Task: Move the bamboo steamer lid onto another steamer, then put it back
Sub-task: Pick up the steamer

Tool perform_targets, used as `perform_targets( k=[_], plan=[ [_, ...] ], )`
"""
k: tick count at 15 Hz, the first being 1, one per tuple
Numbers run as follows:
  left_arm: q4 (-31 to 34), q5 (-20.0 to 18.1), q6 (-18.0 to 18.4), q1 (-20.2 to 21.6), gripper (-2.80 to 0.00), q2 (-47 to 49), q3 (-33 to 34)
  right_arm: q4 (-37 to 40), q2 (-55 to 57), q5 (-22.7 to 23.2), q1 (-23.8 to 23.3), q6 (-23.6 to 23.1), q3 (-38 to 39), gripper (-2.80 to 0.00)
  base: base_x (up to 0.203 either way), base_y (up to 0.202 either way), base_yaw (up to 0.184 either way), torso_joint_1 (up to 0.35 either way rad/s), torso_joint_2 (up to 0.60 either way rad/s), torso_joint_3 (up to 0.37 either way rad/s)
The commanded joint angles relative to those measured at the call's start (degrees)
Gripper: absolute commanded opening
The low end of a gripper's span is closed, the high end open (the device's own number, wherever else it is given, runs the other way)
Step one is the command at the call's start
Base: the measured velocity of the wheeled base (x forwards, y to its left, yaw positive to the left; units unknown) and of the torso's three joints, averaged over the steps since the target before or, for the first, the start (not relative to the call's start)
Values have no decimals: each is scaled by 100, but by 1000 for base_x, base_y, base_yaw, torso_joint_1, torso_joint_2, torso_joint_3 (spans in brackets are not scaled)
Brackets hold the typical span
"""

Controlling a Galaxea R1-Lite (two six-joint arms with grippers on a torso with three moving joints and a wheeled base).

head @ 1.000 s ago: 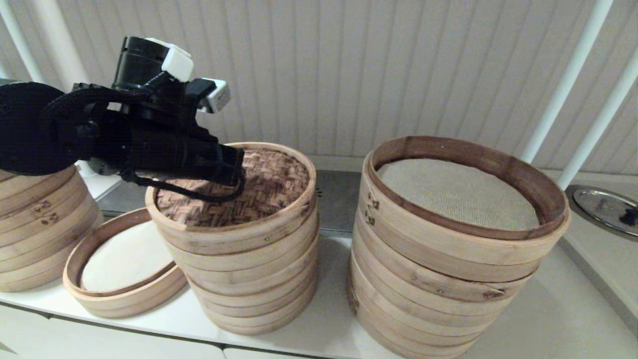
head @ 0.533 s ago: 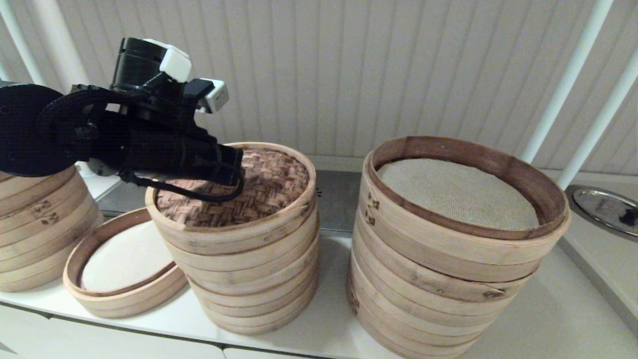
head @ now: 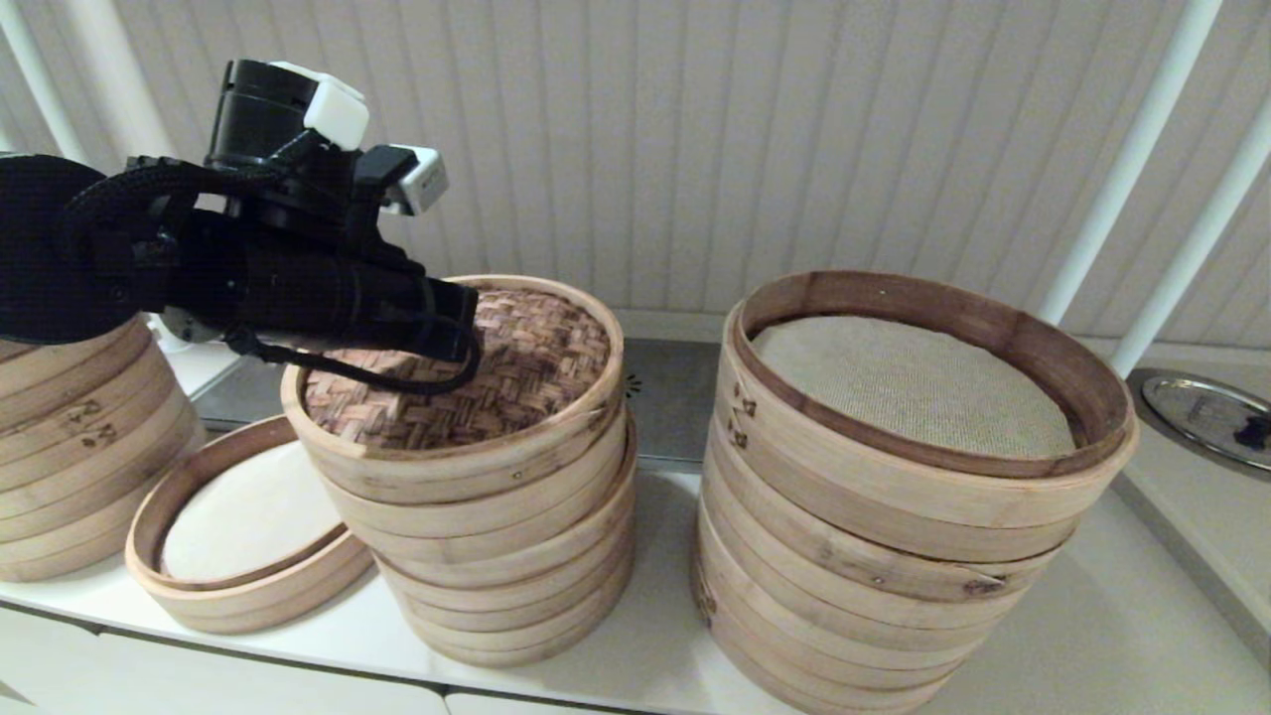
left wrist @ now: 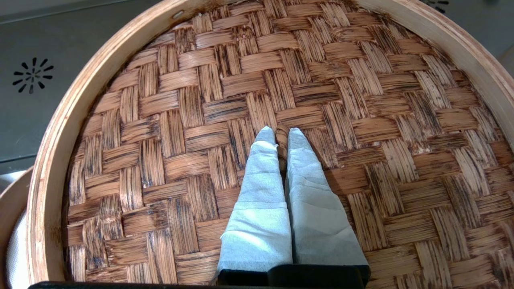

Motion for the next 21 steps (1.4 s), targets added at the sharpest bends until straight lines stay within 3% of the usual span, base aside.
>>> perform_targets(
  k=[1,21],
  plan=[
    [-5,2,0,6,-280,-49,7,0,-2,1,6,1,9,-280,0,0,0,0,0,0],
    [9,-70,0,-160,-280,-239,60,-3,-2,1,4,1,9,-280,0,0,0,0,0,0]
  ],
)
